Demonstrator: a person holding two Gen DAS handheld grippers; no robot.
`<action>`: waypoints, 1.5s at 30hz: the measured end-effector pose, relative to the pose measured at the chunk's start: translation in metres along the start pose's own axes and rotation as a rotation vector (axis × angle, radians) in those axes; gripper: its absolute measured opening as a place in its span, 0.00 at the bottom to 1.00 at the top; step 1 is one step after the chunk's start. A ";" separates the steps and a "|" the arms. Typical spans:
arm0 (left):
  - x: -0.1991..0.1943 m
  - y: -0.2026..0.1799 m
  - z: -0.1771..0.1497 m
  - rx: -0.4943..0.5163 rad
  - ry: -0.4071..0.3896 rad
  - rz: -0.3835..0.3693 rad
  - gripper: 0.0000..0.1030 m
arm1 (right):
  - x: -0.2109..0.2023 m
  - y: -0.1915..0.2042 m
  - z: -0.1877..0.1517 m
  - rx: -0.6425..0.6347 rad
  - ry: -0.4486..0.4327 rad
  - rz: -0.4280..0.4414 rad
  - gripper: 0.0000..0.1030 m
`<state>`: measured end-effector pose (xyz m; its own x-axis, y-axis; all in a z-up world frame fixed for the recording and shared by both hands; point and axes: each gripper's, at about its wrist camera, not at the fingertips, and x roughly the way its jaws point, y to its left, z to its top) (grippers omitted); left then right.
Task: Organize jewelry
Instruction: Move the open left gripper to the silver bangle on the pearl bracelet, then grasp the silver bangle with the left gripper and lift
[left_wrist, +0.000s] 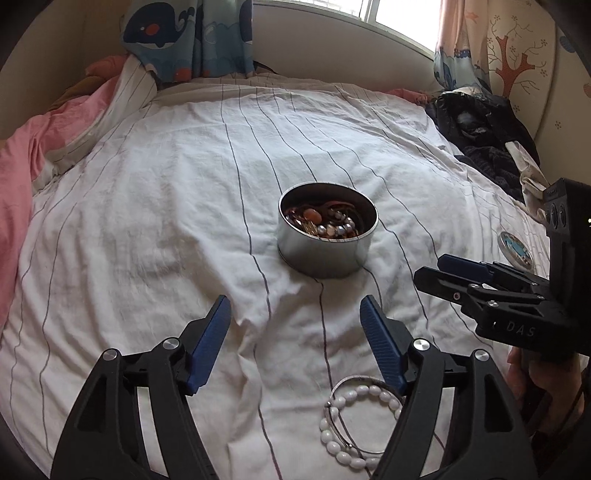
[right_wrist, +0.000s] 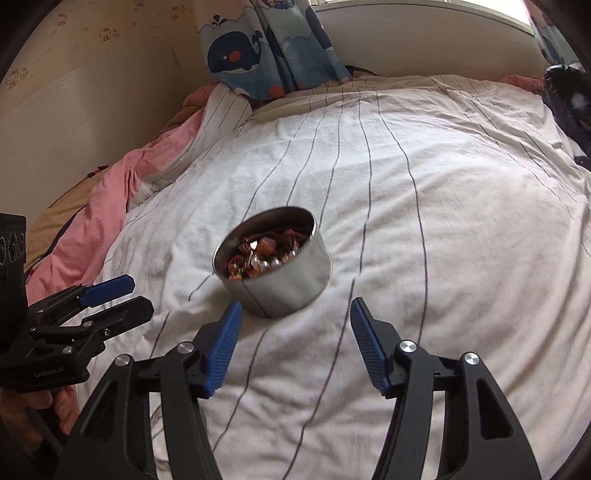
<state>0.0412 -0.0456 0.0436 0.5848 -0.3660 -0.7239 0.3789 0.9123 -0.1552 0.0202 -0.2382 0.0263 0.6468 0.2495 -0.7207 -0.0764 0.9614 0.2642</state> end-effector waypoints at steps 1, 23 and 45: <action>-0.001 -0.004 -0.007 0.004 0.006 0.008 0.67 | -0.004 0.001 -0.009 0.006 0.007 -0.013 0.61; -0.013 -0.011 -0.047 0.022 -0.030 0.140 0.83 | -0.011 0.012 -0.066 -0.013 0.024 -0.127 0.80; 0.006 -0.032 -0.054 0.155 0.071 0.004 0.15 | -0.018 0.000 -0.066 0.058 -0.013 -0.100 0.84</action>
<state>-0.0068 -0.0672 0.0079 0.5366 -0.3433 -0.7708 0.4854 0.8728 -0.0507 -0.0412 -0.2348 -0.0028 0.6592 0.1509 -0.7367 0.0324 0.9730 0.2284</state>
